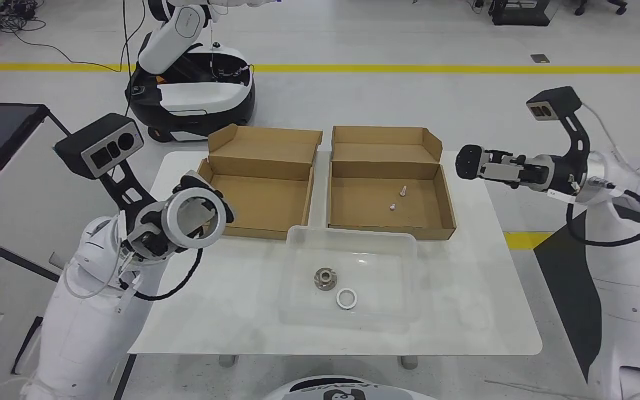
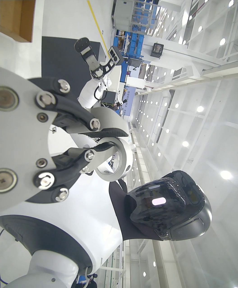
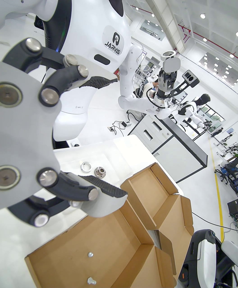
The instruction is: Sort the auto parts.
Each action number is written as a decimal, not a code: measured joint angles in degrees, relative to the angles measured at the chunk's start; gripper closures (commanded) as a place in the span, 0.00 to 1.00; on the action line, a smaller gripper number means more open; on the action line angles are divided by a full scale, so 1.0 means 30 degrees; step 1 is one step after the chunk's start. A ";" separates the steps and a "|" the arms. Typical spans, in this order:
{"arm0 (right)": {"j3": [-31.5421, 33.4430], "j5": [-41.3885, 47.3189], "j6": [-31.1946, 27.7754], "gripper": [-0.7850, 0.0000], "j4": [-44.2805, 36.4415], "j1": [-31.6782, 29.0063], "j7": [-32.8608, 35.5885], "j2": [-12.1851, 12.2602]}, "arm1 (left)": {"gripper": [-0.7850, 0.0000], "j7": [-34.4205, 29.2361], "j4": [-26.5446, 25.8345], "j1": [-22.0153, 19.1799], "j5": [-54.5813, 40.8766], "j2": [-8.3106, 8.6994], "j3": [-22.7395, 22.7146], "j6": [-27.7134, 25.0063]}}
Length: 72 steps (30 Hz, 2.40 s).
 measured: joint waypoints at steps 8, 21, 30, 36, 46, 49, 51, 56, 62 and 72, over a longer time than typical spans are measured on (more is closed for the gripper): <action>0.0000 0.0000 0.0000 0.00 0.0000 0.0000 0.0000 0.0000 | 1.00 0.0000 0.0000 0.0000 0.0000 0.0000 0.0000 0.0000; 0.0000 0.0000 0.0000 0.00 0.0000 0.0000 0.0000 0.0000 | 1.00 0.1861 0.0413 -0.0577 0.4445 -0.0285 0.0520 0.2441; 0.0000 0.0000 0.0000 0.00 0.0000 0.0000 0.0000 0.0000 | 1.00 0.1374 0.0452 -0.0433 0.8869 -0.0306 0.0816 0.4227; 0.0000 0.0000 0.0000 0.00 0.0000 0.0000 0.0000 0.0000 | 1.00 0.1574 0.0893 -0.1951 1.0078 -0.0427 0.1416 0.5510; 0.0000 0.0000 0.0000 0.00 0.0000 0.0000 0.0000 0.0000 | 1.00 -0.2038 0.2797 -0.6722 1.3237 -0.0535 0.3303 0.9102; 0.0000 0.0000 0.0000 0.00 0.0000 0.0000 0.0000 0.0000 | 1.00 -0.2988 0.3625 -0.8135 1.3824 -0.0623 0.4070 0.9998; 0.0000 0.0000 0.0000 0.00 0.0000 0.0000 0.0000 0.0000 | 1.00 -0.3499 0.4194 -0.8869 1.4140 -0.0676 0.4518 1.0454; 0.0000 0.0000 0.0000 0.00 0.0000 0.0000 0.0000 0.0000 | 1.00 -0.4374 0.5916 -1.0227 1.5609 -0.0822 0.5741 1.1400; 0.0000 0.0000 0.0000 0.00 0.0000 0.0000 0.0000 0.0000 | 1.00 -0.4568 0.7950 -1.0840 1.8139 -0.0906 0.6787 1.1925; 0.0000 0.0000 0.0000 0.00 0.0000 0.0000 0.0000 0.0000 | 1.00 -0.5365 1.1575 -1.1254 2.0769 -0.0896 0.7630 1.1583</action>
